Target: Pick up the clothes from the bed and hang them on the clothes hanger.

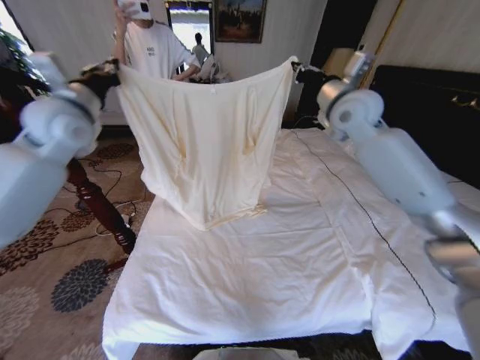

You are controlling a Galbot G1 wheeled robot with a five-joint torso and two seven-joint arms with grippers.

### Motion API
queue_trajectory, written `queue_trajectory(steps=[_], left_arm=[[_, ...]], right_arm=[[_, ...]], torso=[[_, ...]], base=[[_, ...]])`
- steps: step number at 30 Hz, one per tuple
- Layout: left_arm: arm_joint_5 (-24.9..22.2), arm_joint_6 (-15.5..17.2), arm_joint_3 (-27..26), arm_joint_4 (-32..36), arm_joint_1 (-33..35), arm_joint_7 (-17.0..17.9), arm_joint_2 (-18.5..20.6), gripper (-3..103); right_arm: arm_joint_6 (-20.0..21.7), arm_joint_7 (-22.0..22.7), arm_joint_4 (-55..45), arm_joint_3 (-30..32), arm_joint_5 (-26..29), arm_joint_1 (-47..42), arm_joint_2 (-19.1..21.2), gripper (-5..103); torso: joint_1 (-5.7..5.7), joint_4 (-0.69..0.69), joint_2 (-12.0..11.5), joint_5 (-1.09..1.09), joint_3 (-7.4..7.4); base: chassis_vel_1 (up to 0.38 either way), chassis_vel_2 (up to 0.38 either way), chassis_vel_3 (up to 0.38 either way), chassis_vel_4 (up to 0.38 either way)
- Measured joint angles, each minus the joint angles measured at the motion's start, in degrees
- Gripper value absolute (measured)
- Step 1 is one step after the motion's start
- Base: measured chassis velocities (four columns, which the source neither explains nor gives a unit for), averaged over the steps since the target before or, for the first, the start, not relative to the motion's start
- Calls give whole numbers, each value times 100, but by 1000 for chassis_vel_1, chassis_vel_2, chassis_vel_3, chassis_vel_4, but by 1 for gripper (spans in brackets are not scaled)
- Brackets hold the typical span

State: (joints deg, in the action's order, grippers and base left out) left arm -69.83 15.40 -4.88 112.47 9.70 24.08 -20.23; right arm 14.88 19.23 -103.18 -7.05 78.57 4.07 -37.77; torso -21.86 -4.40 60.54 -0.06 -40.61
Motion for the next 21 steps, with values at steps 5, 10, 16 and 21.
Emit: queue_trajectory(steps=[5,10,16,21], left_arm=[[-328,-35,-1297,866,1006,-18,768,1],[-991,147,-3327,1692,2404,48,1427,1],[-1588,267,-4466,1925,2784,63,1753,1],[-1430,423,-4206,1968,2762,243,1459,1]], right_arm=[[111,93,-823,733,315,-496,683,0],[232,227,-2051,1876,1084,-1007,1851,0],[332,554,-2656,2367,2061,-746,2618,0],[356,898,-2782,2434,2093,-916,2558,0]], torso=[[2,-6,1,8,2],[2,-14,2,4,1],[2,-6,3,7,1],[-1,-5,0,7,-2]], base=[[0,0,0,0],[0,0,0,0],[0,0,0,0],[0,0,0,0]])
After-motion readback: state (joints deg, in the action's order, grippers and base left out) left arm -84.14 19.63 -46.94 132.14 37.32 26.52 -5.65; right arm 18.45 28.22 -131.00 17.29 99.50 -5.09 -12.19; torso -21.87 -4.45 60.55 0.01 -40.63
